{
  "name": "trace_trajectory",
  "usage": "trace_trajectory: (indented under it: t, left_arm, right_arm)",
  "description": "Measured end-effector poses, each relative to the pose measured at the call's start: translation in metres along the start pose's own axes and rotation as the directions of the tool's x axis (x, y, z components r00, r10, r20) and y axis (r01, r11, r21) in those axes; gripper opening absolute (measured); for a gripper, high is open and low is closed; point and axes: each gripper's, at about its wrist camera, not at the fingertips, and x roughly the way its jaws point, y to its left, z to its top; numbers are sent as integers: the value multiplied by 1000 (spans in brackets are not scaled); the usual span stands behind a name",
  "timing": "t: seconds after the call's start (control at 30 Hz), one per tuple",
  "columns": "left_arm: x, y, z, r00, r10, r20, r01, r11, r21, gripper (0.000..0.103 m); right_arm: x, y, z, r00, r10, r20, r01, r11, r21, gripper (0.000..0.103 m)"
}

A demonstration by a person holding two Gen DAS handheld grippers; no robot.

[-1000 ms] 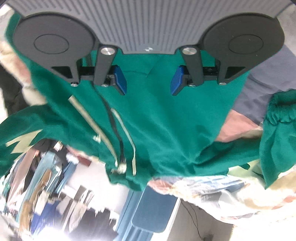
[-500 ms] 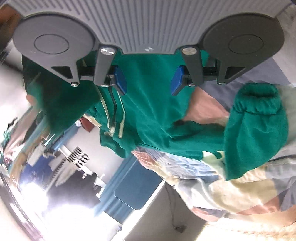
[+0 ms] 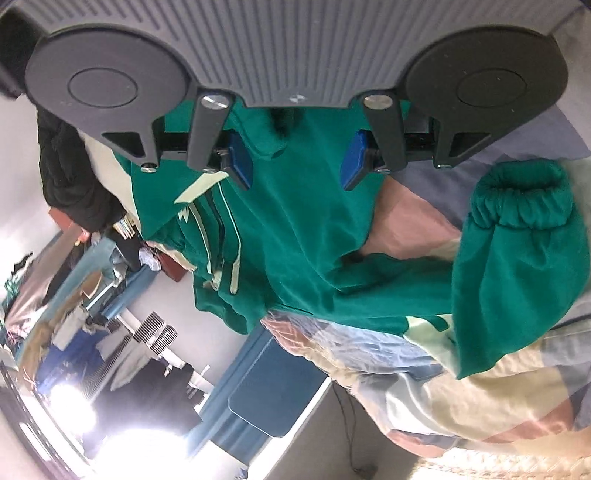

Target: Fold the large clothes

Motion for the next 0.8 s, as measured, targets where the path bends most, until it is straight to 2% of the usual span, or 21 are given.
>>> trace_trajectory:
  t: [0.2,0.33,0.43,0.5,0.6,0.73,0.8]
  left_arm:
    - [-2,-14,-6,1000,8,0,-8,998,62,58]
    - [-2,-25,-12,1000,-1,-20,3,996,93,58]
    - [-3,-38,-21,999,-8,-34,13,990,139,58]
    - [-1,-46,-29,998,-14,-55,23,986,164,58]
    - [7,-58,-42,996,-2,-88,21,977,213,58]
    - [23,-68,-54,991,9,-133,25,967,255,58]
    - [31,-72,-61,989,29,-147,13,961,278,58]
  right_arm:
    - [-39,-6,-2,997,52,-52,-52,999,11,67]
    - [-62,-21,0,999,36,-27,-36,999,-10,68]
    - [-71,-39,1,1000,-14,18,14,1000,-3,68]
    - [-71,-55,3,997,-68,38,66,997,41,68]
    - [-67,-80,5,992,-111,67,103,988,119,68]
    - [-54,-98,10,977,-192,95,183,978,99,67]
    - [-46,-109,10,972,-214,96,203,972,116,62]
